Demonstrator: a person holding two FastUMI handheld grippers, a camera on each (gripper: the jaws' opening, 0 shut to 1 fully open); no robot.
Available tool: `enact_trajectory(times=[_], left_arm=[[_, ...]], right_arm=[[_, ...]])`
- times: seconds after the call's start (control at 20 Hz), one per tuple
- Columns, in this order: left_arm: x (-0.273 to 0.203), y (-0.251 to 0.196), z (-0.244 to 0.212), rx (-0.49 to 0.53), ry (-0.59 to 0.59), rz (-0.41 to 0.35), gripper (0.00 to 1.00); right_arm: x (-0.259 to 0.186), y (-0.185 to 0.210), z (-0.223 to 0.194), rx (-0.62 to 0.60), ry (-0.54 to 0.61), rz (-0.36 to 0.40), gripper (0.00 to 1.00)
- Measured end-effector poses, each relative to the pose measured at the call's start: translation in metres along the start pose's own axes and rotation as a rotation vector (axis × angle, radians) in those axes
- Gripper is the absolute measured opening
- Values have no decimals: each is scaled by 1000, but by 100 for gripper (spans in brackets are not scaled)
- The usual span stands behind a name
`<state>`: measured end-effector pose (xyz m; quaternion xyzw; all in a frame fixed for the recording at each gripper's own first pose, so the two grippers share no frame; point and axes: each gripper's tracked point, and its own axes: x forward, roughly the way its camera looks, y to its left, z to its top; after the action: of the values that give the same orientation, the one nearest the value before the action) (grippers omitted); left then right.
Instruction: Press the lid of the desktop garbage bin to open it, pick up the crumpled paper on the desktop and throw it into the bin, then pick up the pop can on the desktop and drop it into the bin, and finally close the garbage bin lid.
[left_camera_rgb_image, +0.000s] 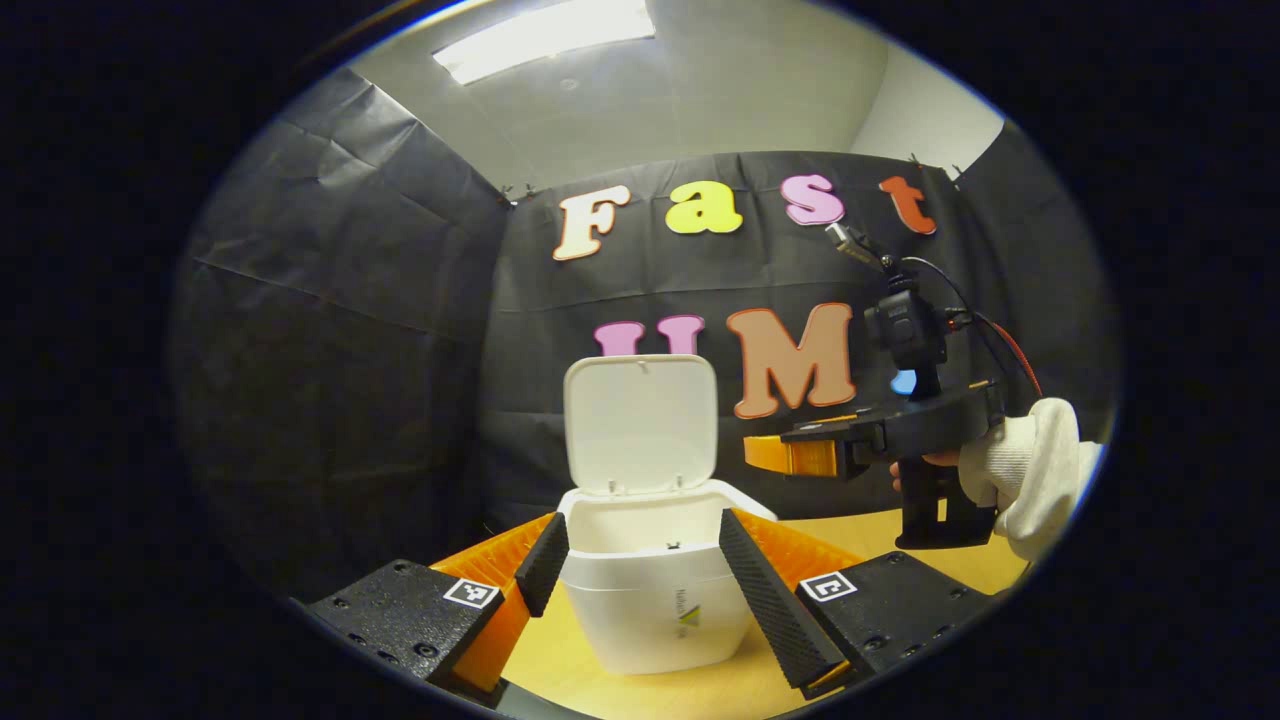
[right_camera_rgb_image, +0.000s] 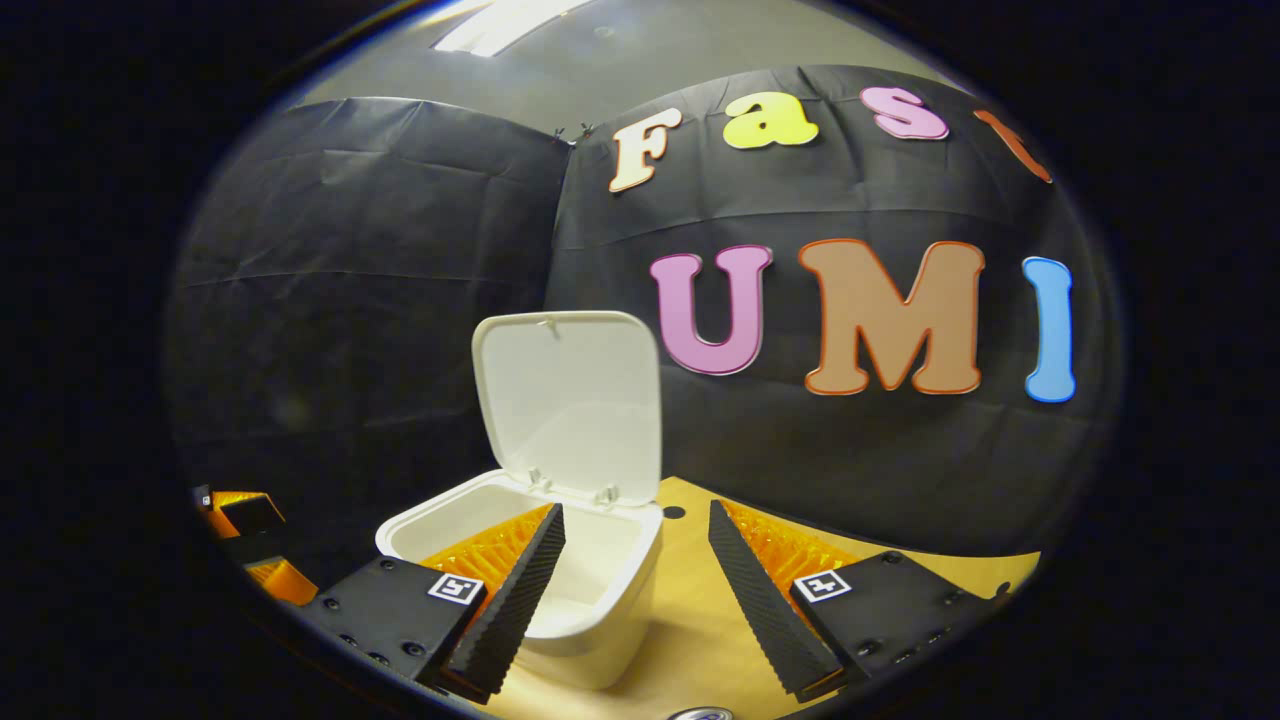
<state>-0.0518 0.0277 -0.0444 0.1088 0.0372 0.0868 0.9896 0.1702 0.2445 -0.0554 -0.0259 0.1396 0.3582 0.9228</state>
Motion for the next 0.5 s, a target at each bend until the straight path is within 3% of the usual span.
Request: enact_trajectory(times=[0.3, 0.5], left_arm=[[16, -105, -53, -52, 83, -369, 93], [28, -154, -99, -82, 147, -525, 93]], right_arm=[[-111, -96, -20, 49, 3, -337, 96], [-201, -132, -38, 80, 1, -546, 96]])
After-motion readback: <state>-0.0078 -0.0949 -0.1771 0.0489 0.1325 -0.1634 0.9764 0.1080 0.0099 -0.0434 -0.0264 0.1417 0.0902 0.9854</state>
